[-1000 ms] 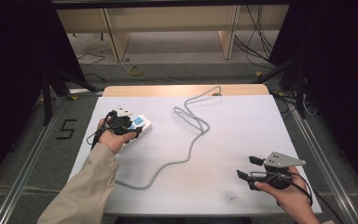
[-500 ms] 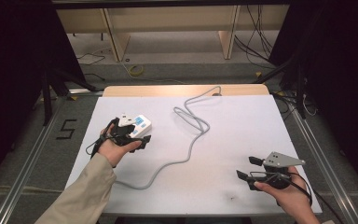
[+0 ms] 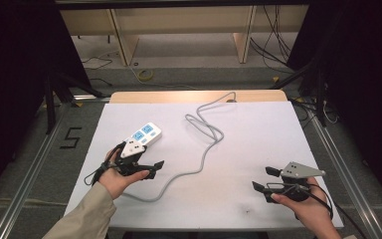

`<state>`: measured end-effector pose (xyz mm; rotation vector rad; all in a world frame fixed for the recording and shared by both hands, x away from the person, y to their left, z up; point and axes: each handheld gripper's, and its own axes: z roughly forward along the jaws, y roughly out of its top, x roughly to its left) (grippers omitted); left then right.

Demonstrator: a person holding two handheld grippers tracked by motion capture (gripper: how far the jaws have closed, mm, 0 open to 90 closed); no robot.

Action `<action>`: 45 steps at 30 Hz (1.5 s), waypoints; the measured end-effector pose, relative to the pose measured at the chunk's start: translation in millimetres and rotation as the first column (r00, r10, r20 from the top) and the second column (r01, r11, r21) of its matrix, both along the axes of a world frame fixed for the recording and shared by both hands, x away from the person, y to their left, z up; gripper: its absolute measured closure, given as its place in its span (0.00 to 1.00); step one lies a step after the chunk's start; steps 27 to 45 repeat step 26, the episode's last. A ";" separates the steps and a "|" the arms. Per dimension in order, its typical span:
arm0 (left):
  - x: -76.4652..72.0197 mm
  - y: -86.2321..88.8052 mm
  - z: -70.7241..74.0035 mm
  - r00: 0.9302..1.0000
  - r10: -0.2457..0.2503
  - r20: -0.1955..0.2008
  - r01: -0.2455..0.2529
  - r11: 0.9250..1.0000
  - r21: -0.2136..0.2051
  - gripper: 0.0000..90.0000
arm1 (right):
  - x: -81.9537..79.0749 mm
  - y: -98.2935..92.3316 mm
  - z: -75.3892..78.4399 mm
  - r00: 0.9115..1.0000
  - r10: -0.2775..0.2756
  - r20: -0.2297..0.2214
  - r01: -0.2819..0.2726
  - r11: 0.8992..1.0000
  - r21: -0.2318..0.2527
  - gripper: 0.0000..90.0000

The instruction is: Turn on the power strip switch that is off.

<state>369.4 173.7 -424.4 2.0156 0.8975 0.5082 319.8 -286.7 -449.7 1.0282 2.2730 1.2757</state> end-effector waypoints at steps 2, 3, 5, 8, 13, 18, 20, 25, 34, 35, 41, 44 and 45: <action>-5.7 1.4 -2.0 1.000 -0.007 0.004 0.007 1.000 -0.003 0.21 | -0.1 -0.2 0.1 1.000 -0.002 0.000 0.002 1.000 0.001 0.30; -8.3 2.2 -3.2 1.000 -0.008 0.005 0.008 1.000 -0.004 0.20 | -0.2 -0.2 0.1 1.000 -0.002 0.000 0.003 1.000 0.002 0.30; -13.4 4.3 -5.8 1.000 -0.012 0.008 0.012 1.000 0.004 0.20 | -0.1 -0.4 0.0 1.000 -0.003 0.000 0.003 1.000 0.002 0.30; -20.5 7.6 -10.0 1.000 -0.019 0.005 0.019 1.000 0.013 0.20 | 0.0 -0.5 0.0 1.000 -0.002 0.000 0.002 1.000 0.001 0.30; -31.3 14.7 -16.8 1.000 -0.017 -0.001 0.017 1.000 0.021 0.19 | -0.2 -0.4 0.1 1.000 -0.003 0.000 0.003 1.000 0.002 0.30; -39.3 21.6 -23.0 1.000 -0.007 -0.017 0.008 0.999 0.031 0.19 | -0.1 -0.5 0.1 1.000 -0.002 -0.002 0.002 1.000 0.001 0.30; -40.3 23.3 -23.2 1.000 -0.004 -0.015 0.005 0.999 0.032 0.19 | 0.0 -0.4 0.1 1.000 0.000 -0.002 0.000 1.000 -0.001 0.30; -40.2 22.3 -23.3 1.000 -0.009 -0.016 0.009 0.999 0.038 0.19 | 0.0 -0.3 0.0 1.000 -0.001 -0.001 0.001 1.000 0.001 0.30; -40.0 21.5 -23.6 1.000 -0.011 -0.016 0.011 0.999 0.036 0.19 | 0.0 -0.4 0.0 1.000 -0.002 0.000 0.002 1.000 0.001 0.30; -40.0 21.5 -23.6 1.000 -0.011 -0.016 0.011 0.999 0.036 0.19 | 0.0 -0.4 0.0 1.000 -0.002 0.000 0.002 1.000 0.001 0.30; -40.0 21.5 -23.6 1.000 -0.011 -0.016 0.011 0.999 0.036 0.19 | 0.0 -0.4 0.0 1.000 -0.002 0.000 0.002 1.000 0.001 0.30; -40.0 21.5 -23.6 1.000 -0.011 -0.016 0.011 0.999 0.036 0.19 | 0.0 -0.4 0.0 1.000 -0.002 0.000 0.002 1.000 0.001 0.30; -40.0 21.5 -23.6 1.000 -0.011 -0.016 0.011 0.999 0.036 0.19 | 0.0 -0.4 0.0 1.000 -0.002 0.000 0.002 1.000 0.001 0.30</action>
